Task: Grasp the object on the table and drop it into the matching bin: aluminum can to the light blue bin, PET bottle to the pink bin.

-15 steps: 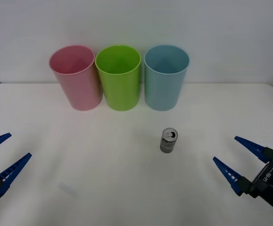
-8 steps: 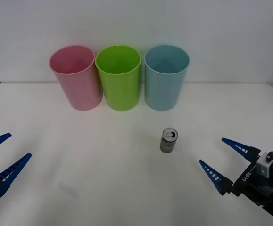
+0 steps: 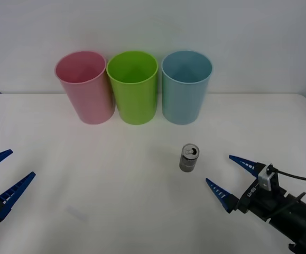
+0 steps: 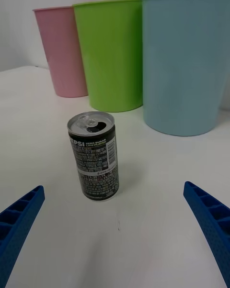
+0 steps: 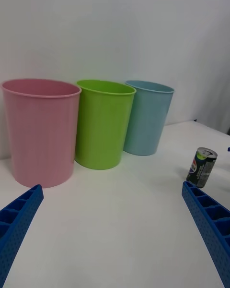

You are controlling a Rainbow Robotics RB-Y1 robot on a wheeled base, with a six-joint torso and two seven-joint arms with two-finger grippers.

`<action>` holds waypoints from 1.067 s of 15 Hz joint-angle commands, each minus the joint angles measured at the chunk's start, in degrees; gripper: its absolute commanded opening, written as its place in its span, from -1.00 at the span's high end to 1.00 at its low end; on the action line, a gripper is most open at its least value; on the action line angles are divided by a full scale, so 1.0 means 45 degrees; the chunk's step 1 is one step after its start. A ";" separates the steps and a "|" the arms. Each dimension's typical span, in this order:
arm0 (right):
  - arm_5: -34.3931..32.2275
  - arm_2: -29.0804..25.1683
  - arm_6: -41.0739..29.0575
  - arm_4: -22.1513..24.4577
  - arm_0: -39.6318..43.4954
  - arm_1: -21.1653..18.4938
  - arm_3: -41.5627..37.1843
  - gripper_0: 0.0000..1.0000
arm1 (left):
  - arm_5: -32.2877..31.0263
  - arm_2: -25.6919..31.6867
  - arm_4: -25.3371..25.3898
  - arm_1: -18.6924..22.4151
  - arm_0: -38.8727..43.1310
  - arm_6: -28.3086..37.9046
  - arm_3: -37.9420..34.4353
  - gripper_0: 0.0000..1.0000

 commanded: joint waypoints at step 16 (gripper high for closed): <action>0.3014 0.2445 0.0942 0.0969 -0.2996 0.1426 0.2585 -1.00 | 0.0000 0.0000 0.0000 0.0000 0.0000 0.0000 0.0000 -1.00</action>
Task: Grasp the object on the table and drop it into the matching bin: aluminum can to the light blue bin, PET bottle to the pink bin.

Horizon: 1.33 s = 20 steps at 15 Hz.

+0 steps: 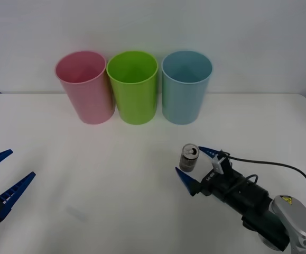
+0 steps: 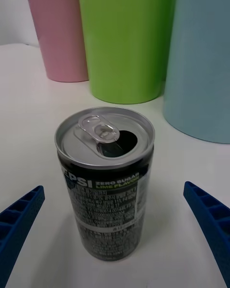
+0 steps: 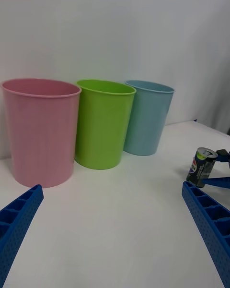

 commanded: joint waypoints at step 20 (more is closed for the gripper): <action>0.1424 0.0982 0.0062 -0.0156 -0.0464 0.0132 -0.0099 1.00 | 0.0000 0.0000 0.0000 0.0000 0.0000 0.0000 0.0000 -1.00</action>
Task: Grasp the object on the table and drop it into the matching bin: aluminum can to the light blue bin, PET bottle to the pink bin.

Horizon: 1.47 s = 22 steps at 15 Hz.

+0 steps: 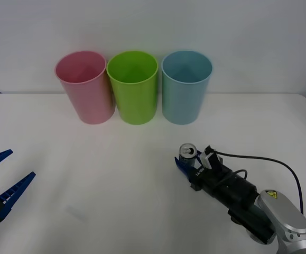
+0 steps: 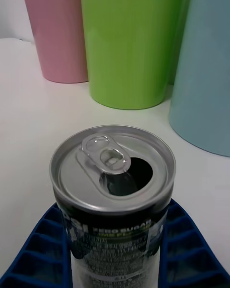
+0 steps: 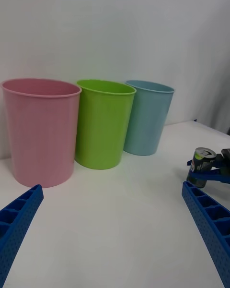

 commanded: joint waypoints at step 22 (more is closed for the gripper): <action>0.0568 -0.1247 -0.4647 -0.1125 0.3633 -0.2336 -0.9008 1.00 | 0.0000 0.0000 0.0000 0.0000 0.0000 0.0000 0.0000 -1.00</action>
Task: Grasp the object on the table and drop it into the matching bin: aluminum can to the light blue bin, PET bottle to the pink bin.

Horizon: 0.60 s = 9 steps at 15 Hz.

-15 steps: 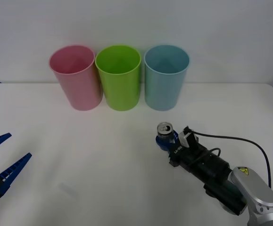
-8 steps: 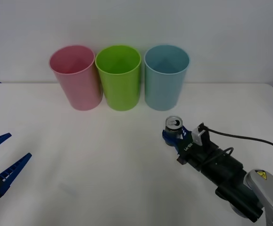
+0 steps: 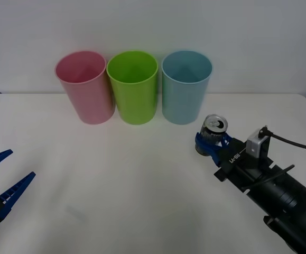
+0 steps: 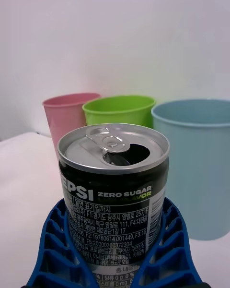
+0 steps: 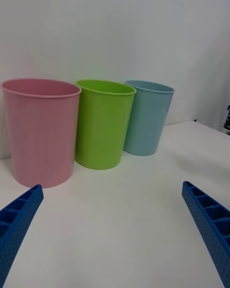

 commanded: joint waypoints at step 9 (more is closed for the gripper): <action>0.0894 -0.1063 -0.1912 0.0039 -0.1927 -0.1098 -0.0693 1.00 | 0.0000 0.0000 0.0000 0.0000 0.0000 0.0000 0.0000 -1.00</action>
